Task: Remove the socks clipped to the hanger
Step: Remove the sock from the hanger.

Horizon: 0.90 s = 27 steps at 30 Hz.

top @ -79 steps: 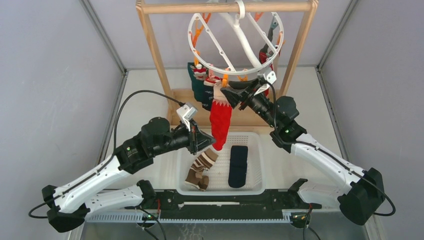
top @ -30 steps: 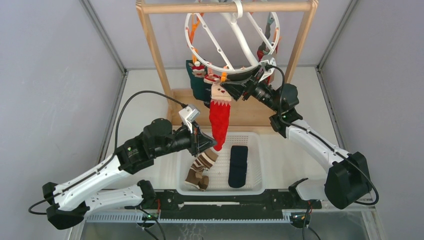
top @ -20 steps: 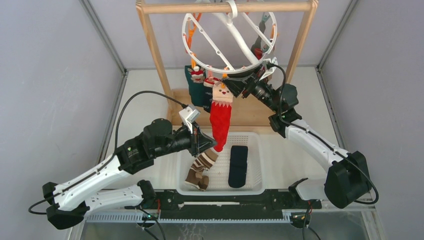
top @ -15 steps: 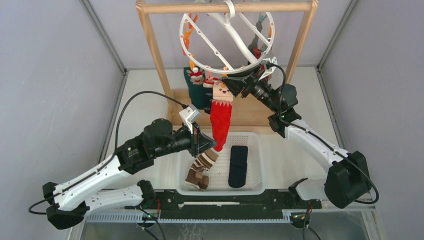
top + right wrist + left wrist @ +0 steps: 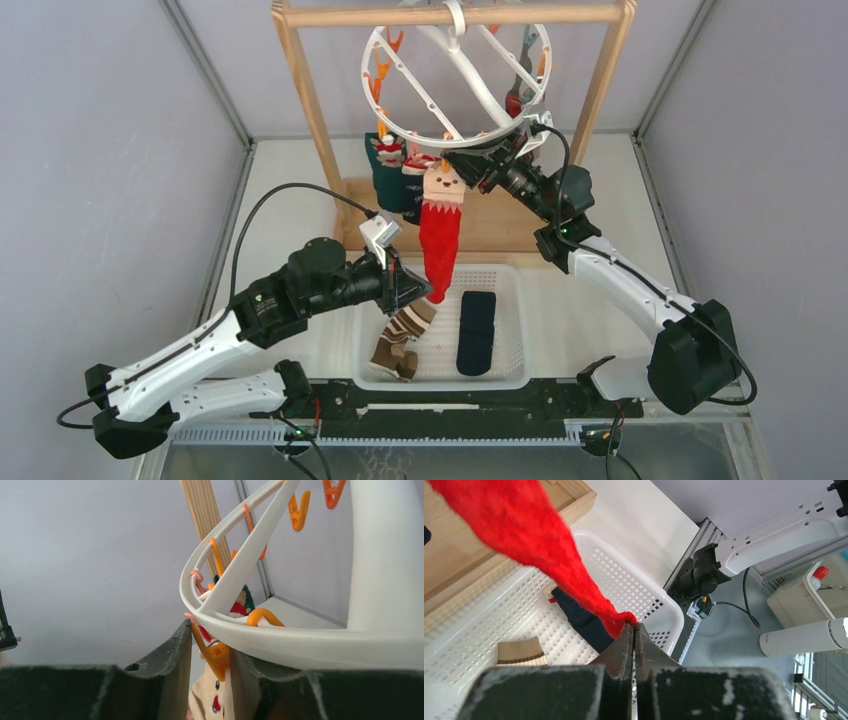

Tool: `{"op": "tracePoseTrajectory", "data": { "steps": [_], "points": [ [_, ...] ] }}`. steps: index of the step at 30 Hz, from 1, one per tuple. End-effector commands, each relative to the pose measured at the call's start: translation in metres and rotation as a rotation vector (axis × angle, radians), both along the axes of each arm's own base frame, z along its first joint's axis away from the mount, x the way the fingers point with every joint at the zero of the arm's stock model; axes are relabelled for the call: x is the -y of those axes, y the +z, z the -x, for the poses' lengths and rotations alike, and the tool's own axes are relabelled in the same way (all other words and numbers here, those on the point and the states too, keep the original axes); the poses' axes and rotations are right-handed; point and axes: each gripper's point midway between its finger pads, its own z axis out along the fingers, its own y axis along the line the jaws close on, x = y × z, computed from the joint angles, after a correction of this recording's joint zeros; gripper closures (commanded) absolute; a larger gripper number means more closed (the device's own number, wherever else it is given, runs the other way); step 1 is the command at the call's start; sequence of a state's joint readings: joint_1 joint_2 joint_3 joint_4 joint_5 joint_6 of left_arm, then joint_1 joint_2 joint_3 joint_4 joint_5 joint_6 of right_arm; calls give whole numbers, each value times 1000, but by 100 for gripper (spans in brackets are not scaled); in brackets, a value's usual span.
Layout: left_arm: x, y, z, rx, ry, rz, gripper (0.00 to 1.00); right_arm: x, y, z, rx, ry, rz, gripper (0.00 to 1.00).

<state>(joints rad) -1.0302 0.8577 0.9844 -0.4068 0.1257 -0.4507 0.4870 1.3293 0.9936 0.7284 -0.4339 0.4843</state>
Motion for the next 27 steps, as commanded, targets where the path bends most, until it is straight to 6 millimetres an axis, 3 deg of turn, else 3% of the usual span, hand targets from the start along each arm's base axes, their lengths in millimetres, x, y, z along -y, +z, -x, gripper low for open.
{"op": "tracePoseTrajectory", "data": {
  "steps": [1,5,17,27],
  "points": [
    [1,41,3,68,-24,78,100,4,38,2,92,-22,-41,67],
    [1,42,3,67,-23,78,100,2,38,2,88,-15,-33,82],
    [-1,46,6,66,-30,87,100,4,35,-1,75,-24,-22,80],
    [-5,44,7,62,-22,89,100,4,29,-2,43,-35,-8,45]
  ]
}}
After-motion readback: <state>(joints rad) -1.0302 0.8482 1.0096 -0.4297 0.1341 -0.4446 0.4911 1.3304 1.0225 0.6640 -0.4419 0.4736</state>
